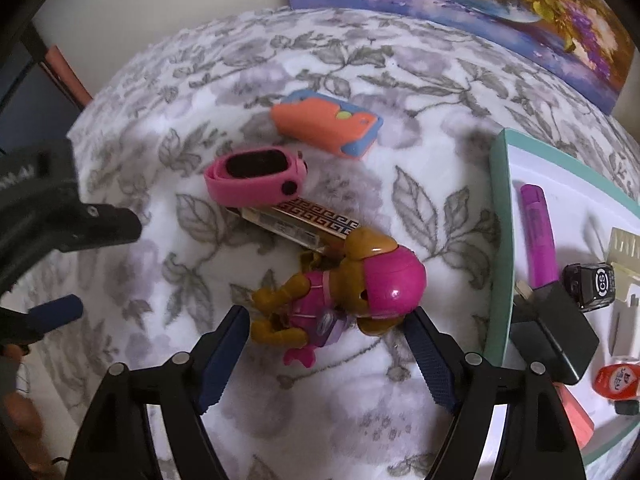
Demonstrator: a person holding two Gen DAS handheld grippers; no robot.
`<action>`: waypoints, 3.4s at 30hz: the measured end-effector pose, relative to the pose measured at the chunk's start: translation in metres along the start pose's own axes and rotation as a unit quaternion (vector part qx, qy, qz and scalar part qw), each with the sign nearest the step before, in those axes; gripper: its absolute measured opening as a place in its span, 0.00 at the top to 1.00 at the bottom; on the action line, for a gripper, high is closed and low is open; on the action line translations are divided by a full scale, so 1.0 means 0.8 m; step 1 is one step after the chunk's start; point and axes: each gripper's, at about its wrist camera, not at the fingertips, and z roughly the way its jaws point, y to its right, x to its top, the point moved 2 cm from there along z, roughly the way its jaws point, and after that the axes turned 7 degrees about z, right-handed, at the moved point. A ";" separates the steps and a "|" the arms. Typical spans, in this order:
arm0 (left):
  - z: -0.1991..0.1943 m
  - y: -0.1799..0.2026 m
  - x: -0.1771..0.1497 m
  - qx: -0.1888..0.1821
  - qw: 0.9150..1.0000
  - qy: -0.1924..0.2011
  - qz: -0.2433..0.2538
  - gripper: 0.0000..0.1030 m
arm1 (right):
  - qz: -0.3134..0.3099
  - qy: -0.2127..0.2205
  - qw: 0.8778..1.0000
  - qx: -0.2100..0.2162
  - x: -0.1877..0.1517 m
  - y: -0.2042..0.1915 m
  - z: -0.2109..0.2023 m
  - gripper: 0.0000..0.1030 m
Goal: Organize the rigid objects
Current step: 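Lift the pink toy figure with the right gripper while the left gripper grasps the gold patterned block, then carry the pink figure and gold block into the tray and release both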
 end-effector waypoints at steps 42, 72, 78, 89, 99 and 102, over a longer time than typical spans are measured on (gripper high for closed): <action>0.035 0.155 -0.002 -0.053 0.960 0.012 0.276 0.05 | 0.162 0.100 0.981 0.044 0.041 0.128 -0.107 0.30; 0.064 0.232 -0.043 0.036 0.891 0.085 0.444 0.19 | 0.215 0.083 0.971 0.067 0.038 0.163 -0.100 0.30; 0.037 0.226 -0.048 -0.006 0.904 0.054 0.424 0.19 | 0.222 0.085 0.969 0.067 0.036 0.169 -0.105 0.30; -0.034 0.246 -0.075 -0.040 0.896 0.101 0.431 0.19 | 0.257 0.099 0.961 0.036 0.024 0.226 -0.127 0.30; -0.051 0.309 -0.148 -0.065 0.859 0.129 0.492 0.19 | 0.293 0.100 0.951 -0.012 0.007 0.299 -0.138 0.30; -0.047 0.323 -0.170 -0.060 0.846 0.131 0.514 0.19 | 0.306 0.098 0.947 -0.015 0.000 0.318 -0.137 0.30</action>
